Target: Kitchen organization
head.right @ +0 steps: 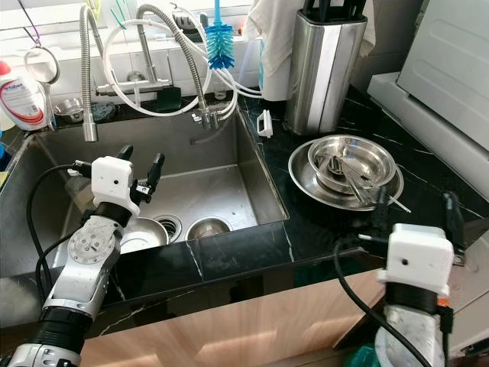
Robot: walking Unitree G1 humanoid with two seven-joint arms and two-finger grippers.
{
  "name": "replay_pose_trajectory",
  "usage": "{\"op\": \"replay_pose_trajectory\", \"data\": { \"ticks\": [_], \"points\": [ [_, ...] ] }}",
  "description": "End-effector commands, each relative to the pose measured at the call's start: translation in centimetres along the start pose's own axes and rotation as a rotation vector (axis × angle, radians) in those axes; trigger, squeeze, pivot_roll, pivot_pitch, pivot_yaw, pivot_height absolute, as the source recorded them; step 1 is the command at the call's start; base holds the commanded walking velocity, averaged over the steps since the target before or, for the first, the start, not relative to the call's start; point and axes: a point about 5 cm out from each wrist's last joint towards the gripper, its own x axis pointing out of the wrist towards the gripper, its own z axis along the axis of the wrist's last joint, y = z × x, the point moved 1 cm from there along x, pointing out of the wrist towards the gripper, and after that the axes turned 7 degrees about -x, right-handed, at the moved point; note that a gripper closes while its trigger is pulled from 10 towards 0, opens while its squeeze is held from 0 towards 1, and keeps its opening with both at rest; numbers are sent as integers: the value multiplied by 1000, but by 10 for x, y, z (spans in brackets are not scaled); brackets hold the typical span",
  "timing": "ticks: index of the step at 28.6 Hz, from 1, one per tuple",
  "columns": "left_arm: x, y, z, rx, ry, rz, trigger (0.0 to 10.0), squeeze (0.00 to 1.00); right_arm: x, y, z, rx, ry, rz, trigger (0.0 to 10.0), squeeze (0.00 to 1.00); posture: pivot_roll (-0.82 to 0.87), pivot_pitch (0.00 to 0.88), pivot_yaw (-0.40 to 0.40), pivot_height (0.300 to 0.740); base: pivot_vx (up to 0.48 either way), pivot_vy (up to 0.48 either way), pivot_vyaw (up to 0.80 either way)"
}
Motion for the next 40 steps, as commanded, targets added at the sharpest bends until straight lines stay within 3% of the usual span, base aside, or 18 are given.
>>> {"op": "replay_pose_trajectory", "data": {
  "ticks": [1,5,14,38,39,40],
  "points": [
    [3,-2,3,19,-14,-12,10000,0,0,-4,2,35,2,-38,10000,0,-122,0,35,740,0,0,0],
    [3,-1,2,22,-13,-9,10000,0,5,-2,-6,227,92,-124,10000,0,-115,0,35,740,0,0,0],
    [2,0,2,41,-13,-11,10000,0,9,13,-13,373,160,-80,10000,0,-109,0,33,740,0,0,0],
    [2,-1,3,51,-15,-16,10000,0,10,26,-20,411,233,-35,10000,0,-107,0,34,740,0,0,0],
    [3,0,3,52,-15,-14,10000,0,11,26,-19,414,229,-31,4392,0,-105,0,33,740,0,0,0],
    [2,0,3,53,-15,-13,10000,0,12,27,-19,417,225,-30,353,0,-105,0,33,740,0,0,0]
  ]
}}
